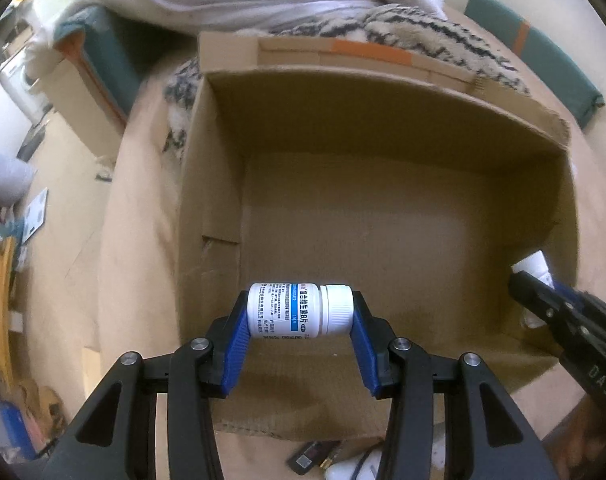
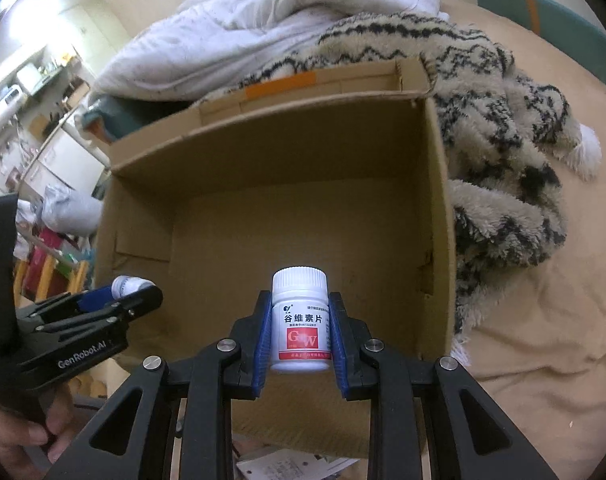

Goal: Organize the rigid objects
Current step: 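Carry both pill bottles into the cardboard box and open both tools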

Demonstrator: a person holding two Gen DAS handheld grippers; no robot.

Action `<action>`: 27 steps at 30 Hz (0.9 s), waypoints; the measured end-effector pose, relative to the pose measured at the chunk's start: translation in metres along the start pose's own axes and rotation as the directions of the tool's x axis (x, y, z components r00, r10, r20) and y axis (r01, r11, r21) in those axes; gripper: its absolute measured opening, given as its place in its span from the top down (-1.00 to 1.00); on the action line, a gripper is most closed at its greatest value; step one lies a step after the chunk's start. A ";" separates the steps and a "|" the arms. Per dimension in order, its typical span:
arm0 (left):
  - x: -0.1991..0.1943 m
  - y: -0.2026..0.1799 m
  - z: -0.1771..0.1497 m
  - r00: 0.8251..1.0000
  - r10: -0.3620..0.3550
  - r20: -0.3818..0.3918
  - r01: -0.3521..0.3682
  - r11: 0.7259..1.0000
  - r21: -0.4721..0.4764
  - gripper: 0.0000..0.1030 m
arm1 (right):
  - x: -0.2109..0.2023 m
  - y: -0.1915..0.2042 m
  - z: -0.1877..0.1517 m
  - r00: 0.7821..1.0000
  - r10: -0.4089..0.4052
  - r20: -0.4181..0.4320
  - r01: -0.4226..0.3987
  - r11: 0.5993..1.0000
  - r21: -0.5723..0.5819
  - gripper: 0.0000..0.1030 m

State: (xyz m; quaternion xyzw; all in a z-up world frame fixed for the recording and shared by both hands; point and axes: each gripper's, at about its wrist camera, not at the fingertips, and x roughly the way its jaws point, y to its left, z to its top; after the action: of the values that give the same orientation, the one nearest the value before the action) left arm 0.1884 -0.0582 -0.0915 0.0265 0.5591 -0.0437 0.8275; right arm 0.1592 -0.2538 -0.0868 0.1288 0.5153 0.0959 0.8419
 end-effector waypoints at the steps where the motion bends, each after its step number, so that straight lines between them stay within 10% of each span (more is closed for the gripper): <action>1: 0.002 0.000 0.000 1.000 0.001 -0.005 -0.001 1.000 -0.005 0.17 | 0.002 0.000 0.000 1.000 -0.004 -0.004 0.004 1.000 -0.003 0.46; 27: 0.012 -0.004 0.002 0.999 0.006 -0.045 -0.006 1.000 -0.016 0.17 | 0.014 0.005 0.006 0.999 -0.037 -0.005 0.038 0.999 0.009 0.38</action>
State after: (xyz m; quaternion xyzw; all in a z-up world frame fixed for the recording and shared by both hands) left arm 0.1944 -0.0626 -0.1014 0.0223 0.5777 -0.0360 0.8152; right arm 0.1705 -0.2452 -0.0945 0.1226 0.5200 0.0781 0.8417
